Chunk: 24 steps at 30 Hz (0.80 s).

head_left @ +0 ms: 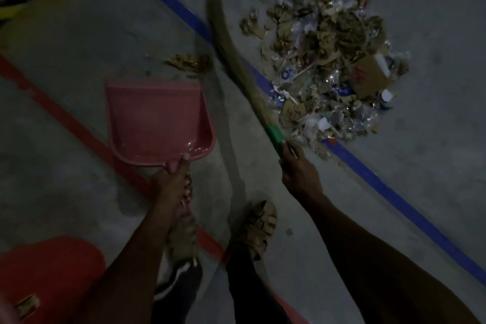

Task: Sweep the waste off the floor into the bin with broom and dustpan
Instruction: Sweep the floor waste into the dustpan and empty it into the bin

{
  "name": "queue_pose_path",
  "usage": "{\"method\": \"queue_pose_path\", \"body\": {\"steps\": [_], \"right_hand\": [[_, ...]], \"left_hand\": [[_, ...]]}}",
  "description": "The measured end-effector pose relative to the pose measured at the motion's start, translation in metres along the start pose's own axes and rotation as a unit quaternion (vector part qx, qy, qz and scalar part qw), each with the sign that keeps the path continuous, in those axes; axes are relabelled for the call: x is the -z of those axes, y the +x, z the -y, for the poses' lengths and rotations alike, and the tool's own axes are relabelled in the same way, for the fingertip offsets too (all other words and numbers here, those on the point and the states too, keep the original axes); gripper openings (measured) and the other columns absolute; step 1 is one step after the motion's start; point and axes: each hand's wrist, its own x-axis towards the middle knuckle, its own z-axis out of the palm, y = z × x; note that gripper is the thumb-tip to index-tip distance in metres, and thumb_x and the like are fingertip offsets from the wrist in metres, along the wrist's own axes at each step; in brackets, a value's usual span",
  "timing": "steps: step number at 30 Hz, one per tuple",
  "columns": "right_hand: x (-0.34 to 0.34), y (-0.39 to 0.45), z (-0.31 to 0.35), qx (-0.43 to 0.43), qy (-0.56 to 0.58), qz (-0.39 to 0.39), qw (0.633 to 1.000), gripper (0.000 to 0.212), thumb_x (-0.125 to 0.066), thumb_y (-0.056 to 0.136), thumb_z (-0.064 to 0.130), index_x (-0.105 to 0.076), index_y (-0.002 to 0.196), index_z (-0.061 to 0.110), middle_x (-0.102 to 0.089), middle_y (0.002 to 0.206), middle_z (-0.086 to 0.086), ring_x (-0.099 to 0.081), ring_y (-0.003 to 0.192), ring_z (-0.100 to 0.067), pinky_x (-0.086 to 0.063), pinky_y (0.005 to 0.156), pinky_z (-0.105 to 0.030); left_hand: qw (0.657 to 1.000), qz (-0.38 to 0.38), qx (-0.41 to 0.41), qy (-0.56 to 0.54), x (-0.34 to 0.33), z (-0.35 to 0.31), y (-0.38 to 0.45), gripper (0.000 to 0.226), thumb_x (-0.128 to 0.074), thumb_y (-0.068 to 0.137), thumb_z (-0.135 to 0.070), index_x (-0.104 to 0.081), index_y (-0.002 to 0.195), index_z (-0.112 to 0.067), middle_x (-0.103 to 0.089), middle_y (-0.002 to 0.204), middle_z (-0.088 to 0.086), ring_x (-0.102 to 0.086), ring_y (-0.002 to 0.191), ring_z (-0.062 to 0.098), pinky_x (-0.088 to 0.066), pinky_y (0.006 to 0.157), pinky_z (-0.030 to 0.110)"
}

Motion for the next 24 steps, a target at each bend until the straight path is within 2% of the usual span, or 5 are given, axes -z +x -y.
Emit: {"method": "queue_pose_path", "body": {"steps": [4,8,15,20,24], "right_hand": [[-0.014,0.056,0.031,0.076,-0.025,0.067,0.995,0.053,-0.050,0.099,0.025,-0.037,0.149,0.018,-0.034,0.153,-0.009,-0.059,0.079,-0.031,-0.041,0.055,-0.031],[-0.030,0.103,0.054,0.093,-0.068,0.115,0.987,0.050,-0.049,0.098,0.025,-0.038,0.147,0.019,-0.036,0.150,-0.006,-0.060,0.088,-0.033,-0.053,0.062,-0.039],[-0.024,0.132,0.033,-0.011,-0.030,0.056,0.998,0.043,-0.050,0.093,0.015,-0.046,0.136,0.011,-0.045,0.139,-0.012,-0.061,0.088,-0.037,-0.052,0.065,-0.040],[0.001,0.139,-0.002,-0.150,0.027,-0.011,0.988,0.030,-0.047,0.093,0.008,-0.050,0.123,0.003,-0.049,0.132,-0.022,-0.058,0.096,-0.039,-0.047,0.070,-0.039],[0.023,0.123,-0.032,-0.218,0.005,-0.039,0.975,0.036,-0.048,0.093,0.006,-0.048,0.129,0.002,-0.048,0.136,-0.021,-0.058,0.095,-0.035,-0.040,0.064,-0.032]], "left_hand": [[0.998,-0.007,0.008,-0.056,0.004,-0.014,0.009,0.045,-0.069,0.096,-0.037,-0.043,0.066,-0.016,-0.040,0.044,-0.002,-0.031,0.027,0.008,-0.029,0.035,0.013],[0.998,-0.019,0.030,-0.056,0.013,-0.015,0.034,0.036,-0.073,0.090,-0.045,-0.052,0.083,-0.017,-0.039,0.053,-0.001,-0.032,0.035,0.009,-0.030,0.041,0.019],[0.999,-0.018,0.029,-0.039,0.008,-0.021,0.055,0.040,-0.075,0.089,-0.045,-0.050,0.076,-0.017,-0.040,0.049,-0.003,-0.033,0.036,0.012,-0.033,0.047,0.021],[0.999,0.011,0.028,-0.016,-0.006,-0.033,0.070,0.035,-0.076,0.087,-0.047,-0.057,0.071,-0.023,-0.041,0.050,-0.002,-0.034,0.035,0.011,-0.033,0.041,0.017],[0.999,0.023,0.014,0.043,-0.024,-0.051,0.076,0.040,-0.075,0.088,-0.045,-0.054,0.069,-0.017,-0.043,0.049,-0.002,-0.035,0.033,0.009,-0.031,0.036,0.016]]}}
